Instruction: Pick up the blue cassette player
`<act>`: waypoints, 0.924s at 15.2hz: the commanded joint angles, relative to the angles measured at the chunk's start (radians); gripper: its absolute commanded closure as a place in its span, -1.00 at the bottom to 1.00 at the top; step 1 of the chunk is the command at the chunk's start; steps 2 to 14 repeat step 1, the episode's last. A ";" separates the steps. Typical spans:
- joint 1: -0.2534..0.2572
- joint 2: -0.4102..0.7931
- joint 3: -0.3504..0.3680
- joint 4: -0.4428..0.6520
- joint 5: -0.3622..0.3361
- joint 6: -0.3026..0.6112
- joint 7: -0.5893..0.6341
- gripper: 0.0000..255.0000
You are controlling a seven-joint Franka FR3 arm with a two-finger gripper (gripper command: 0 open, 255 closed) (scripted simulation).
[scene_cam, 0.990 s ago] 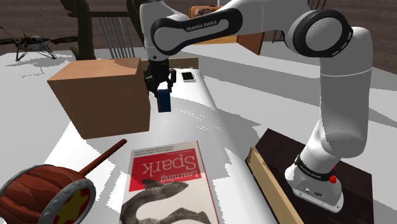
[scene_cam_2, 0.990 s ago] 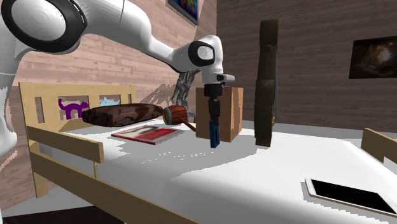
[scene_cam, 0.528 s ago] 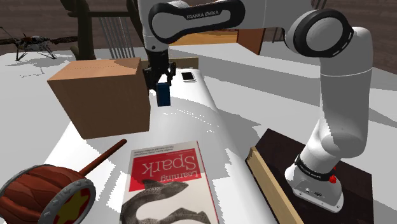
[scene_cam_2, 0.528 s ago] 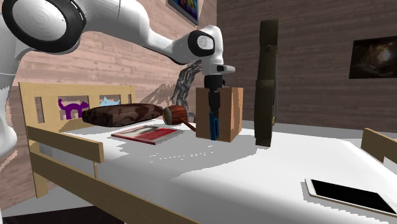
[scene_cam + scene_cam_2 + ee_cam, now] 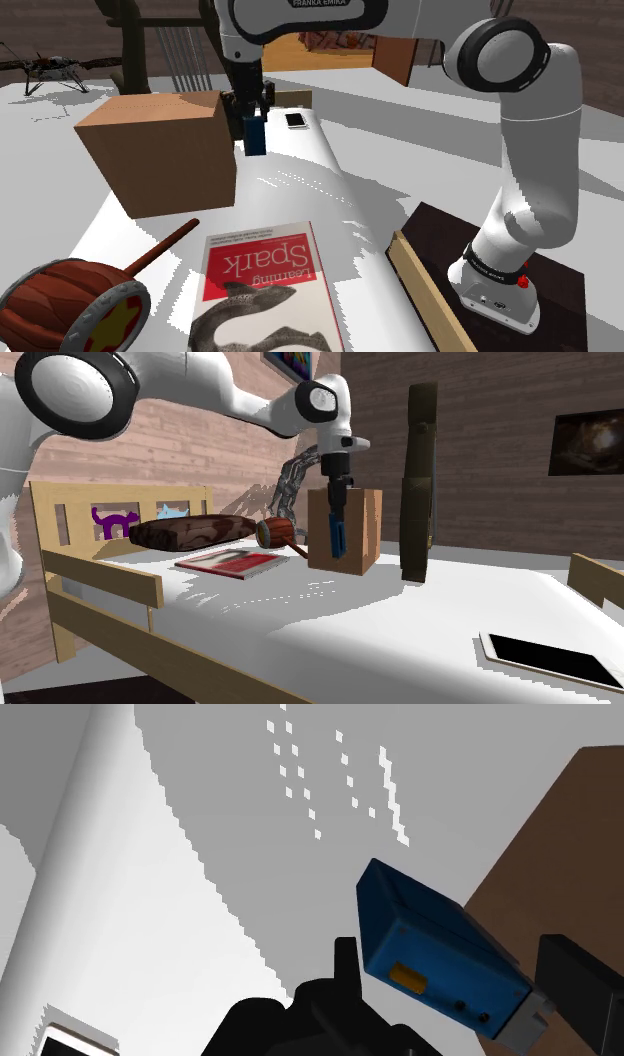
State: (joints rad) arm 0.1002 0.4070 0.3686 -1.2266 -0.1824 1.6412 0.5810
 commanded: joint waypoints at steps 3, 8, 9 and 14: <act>0.000 0.001 0.000 0.009 0.000 -0.009 -0.001 1.00; 0.000 0.001 0.000 0.009 0.000 -0.009 -0.001 1.00; 0.000 0.001 0.000 0.009 0.000 -0.009 -0.001 1.00; 0.000 0.001 0.000 0.009 0.000 -0.009 -0.001 1.00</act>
